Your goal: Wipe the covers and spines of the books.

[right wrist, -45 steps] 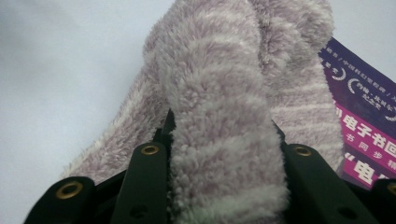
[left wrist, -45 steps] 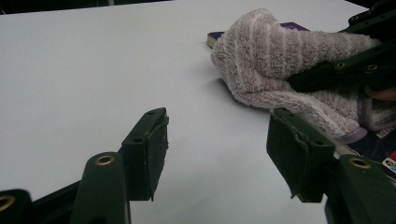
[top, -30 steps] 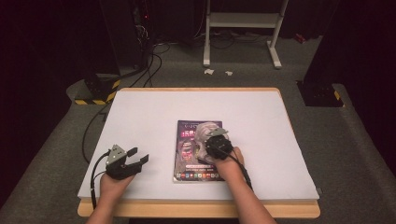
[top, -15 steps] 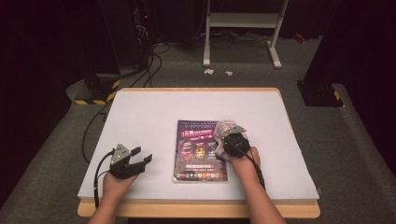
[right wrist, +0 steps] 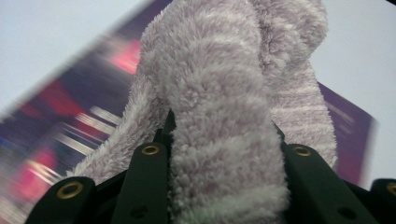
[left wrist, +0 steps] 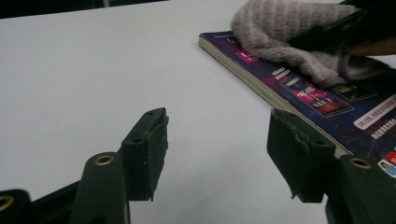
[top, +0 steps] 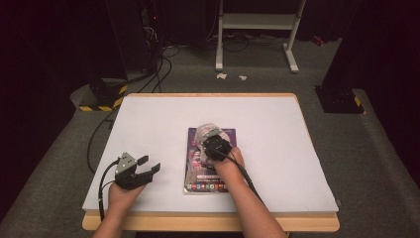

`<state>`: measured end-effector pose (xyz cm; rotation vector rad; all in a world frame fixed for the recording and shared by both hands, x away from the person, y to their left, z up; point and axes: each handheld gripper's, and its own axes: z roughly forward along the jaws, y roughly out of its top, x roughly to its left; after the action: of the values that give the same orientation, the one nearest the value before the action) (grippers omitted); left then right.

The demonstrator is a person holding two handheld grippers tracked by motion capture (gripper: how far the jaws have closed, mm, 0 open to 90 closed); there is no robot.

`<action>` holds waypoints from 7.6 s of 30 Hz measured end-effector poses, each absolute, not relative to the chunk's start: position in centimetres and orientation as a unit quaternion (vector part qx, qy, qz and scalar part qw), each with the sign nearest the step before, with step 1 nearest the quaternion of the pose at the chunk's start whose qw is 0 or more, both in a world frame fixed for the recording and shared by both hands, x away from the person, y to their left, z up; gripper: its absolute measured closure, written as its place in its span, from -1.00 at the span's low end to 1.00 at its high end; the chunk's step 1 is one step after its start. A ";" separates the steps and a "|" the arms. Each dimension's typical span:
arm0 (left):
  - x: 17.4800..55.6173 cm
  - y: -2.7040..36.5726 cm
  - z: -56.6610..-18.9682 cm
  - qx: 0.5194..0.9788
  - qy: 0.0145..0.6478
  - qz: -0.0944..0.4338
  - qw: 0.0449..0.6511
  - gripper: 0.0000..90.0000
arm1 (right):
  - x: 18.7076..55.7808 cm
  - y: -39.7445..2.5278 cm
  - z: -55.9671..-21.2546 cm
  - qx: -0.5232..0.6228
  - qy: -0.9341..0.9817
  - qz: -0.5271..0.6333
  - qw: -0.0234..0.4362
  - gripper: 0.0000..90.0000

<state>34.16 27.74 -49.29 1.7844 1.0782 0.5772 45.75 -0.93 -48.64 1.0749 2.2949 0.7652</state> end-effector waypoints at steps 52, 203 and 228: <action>33.9 28.5 -49.6 0.723 0.446 0.224 0.478 -0.15 | 50.3 -0.4 -48.6 0.419 0.831 0.267 0.250 0.47; 32.7 20.1 -49.6 0.800 0.374 0.167 0.439 -0.19 | 37.6 -22.8 -44.6 0.519 0.708 0.378 0.294 -0.38; 33.0 17.1 -50.6 0.825 0.368 0.155 0.399 -0.17 | 34.4 -13.8 -48.8 0.433 0.794 0.377 0.199 -0.29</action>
<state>32.99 17.09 -50.58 2.0889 0.9300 0.3919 34.39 -13.75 -48.85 1.2107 2.2211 1.0534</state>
